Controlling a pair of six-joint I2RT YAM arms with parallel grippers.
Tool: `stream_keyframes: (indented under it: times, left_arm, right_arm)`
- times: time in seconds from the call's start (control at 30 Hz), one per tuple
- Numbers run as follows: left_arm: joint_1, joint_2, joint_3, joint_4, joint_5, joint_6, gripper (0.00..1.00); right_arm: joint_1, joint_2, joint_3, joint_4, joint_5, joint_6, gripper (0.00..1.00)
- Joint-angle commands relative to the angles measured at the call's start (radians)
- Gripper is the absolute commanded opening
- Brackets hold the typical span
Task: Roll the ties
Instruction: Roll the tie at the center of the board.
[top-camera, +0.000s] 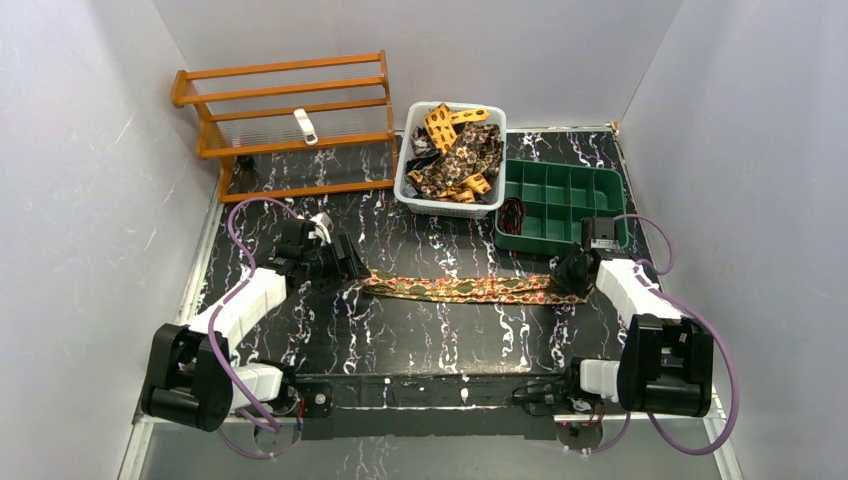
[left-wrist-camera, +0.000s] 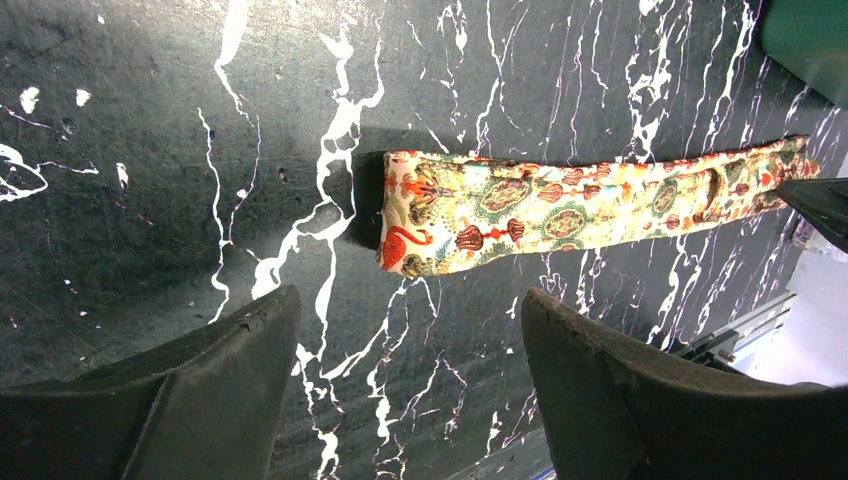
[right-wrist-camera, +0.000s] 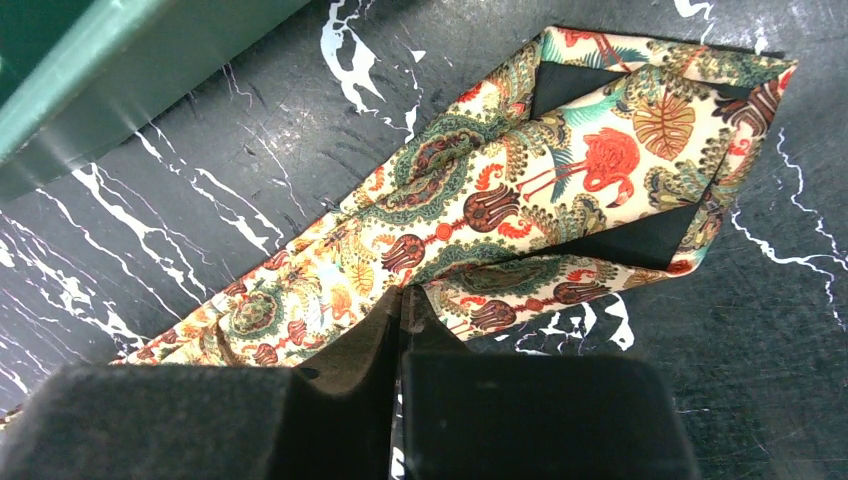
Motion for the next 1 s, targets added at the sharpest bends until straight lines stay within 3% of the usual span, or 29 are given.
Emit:
stream_keyframes:
  times: [0.0, 0.13, 0.6, 0.73, 0.87, 0.97]
  left_arm:
    - [0.005, -0.017, 0.013, -0.022, 0.019, 0.016, 0.79]
    - [0.005, -0.029, 0.015, -0.029, 0.002, 0.016, 0.79]
    - [0.005, -0.015, 0.023, -0.031, -0.02, 0.018, 0.79]
    - [0.007, -0.026, 0.027, -0.045, -0.056, 0.011, 0.81]
    - [0.015, -0.024, 0.023, -0.029, -0.052, 0.003, 0.83]
    - [0.024, -0.015, 0.035, -0.03, -0.036, 0.005, 0.84]
  right_arm:
    - [-0.006, -0.026, 0.013, 0.009, -0.003, -0.023, 0.07]
    - [-0.006, -0.044, 0.03, -0.001, -0.009, -0.032, 0.01]
    - [-0.005, -0.118, 0.08, -0.091, 0.004, -0.062, 0.02]
    - [-0.005, -0.131, 0.11, -0.099, -0.007, -0.118, 0.29]
    - [-0.006, -0.183, 0.165, -0.185, 0.106, -0.114, 0.4]
    - [-0.006, -0.277, 0.139, -0.193, 0.14, -0.1, 0.43]
